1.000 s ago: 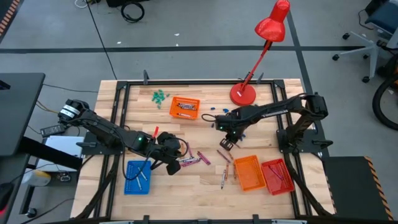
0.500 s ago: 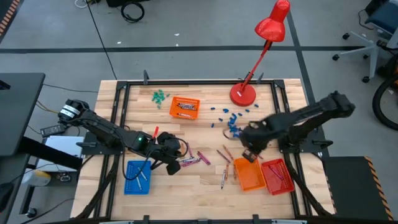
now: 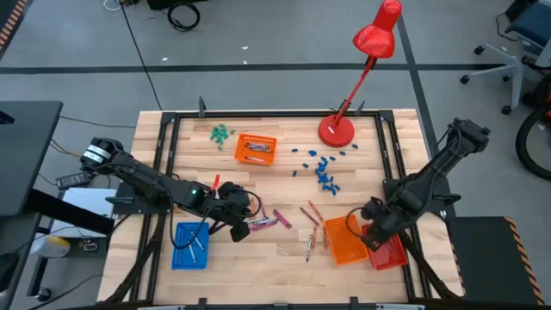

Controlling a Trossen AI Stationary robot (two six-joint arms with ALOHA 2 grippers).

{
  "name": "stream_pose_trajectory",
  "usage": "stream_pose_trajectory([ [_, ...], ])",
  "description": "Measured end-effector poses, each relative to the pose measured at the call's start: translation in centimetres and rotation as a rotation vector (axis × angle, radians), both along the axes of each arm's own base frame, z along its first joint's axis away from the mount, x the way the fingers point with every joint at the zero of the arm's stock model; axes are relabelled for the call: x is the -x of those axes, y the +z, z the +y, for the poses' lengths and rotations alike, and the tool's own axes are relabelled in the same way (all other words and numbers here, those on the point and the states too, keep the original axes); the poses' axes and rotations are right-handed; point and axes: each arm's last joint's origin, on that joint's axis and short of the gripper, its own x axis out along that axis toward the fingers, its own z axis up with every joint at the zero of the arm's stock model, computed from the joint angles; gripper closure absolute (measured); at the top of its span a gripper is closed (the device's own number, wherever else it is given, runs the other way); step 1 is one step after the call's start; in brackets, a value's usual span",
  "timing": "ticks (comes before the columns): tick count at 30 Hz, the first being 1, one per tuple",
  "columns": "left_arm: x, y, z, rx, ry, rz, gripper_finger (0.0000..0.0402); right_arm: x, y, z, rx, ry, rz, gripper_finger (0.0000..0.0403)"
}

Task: Sort crayons
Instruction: Put the red crayon into the red bin, then put the orange crayon into the bottom orange bin

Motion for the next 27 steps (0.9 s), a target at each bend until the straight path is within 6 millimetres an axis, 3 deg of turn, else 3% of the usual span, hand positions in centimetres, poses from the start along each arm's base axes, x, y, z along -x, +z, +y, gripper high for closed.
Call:
stream_pose_trajectory([
  [5, 0.0, 0.0, 0.0, -0.003, -0.003, 0.0, 0.0349, 0.6, -1.1, 0.5, -0.024, -0.024, 0.033, 0.0325],
  [10, 0.0, 0.0, 0.0, -0.004, -0.004, 0.0, 0.0349, -0.1, -0.1, 0.4, -0.071, -0.041, 0.025, 0.027],
  [17, 0.0, 0.0, 0.0, -0.003, -0.004, -0.003, 0.0349, -3.0, 3.5, -1.1, 0.048, -0.131, -0.2, 0.0263],
  [27, -0.3, 0.3, -0.1, 0.019, 0.001, -0.045, 0.0349, -8.7, 1.8, -4.5, 0.183, -0.06, -0.35, 0.0263],
])
